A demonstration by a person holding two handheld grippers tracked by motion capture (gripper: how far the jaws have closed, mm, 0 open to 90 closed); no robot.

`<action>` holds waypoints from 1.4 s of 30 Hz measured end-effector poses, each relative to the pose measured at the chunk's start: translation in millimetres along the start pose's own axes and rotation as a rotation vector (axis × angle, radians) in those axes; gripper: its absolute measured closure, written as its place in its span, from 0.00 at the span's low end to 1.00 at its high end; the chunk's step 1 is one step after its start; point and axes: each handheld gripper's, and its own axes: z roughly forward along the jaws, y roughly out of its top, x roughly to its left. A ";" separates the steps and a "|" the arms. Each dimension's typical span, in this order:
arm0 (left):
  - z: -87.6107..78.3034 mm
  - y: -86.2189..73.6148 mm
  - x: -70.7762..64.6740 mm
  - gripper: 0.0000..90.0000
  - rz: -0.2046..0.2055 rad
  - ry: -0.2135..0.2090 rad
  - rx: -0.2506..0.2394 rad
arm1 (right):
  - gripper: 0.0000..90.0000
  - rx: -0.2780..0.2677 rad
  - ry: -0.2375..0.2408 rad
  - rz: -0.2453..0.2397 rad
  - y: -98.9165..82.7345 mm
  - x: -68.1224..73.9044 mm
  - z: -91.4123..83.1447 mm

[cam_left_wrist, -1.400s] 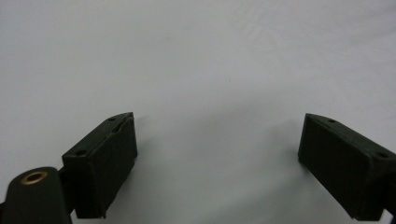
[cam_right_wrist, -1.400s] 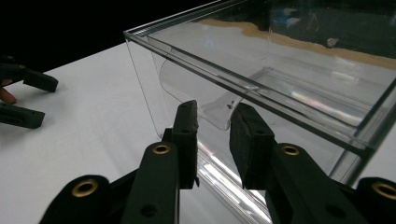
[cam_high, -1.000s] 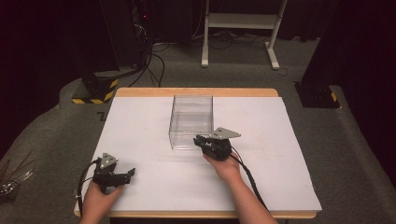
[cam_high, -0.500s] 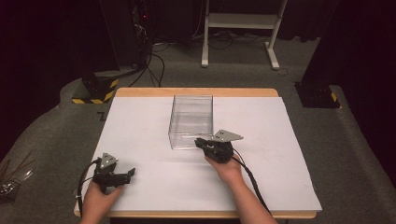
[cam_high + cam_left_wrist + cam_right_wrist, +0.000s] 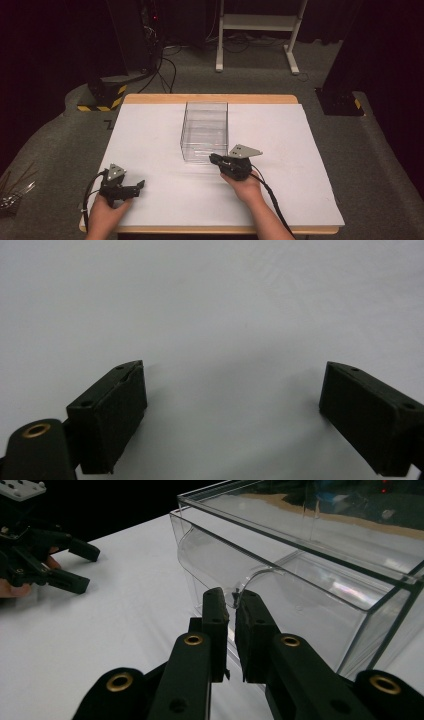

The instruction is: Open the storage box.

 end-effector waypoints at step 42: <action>0.1 0.0 0.0 0.13 -0.001 0.000 -0.001 | 0.96 0.031 0.071 -0.027 -21.5 47.8 -41.1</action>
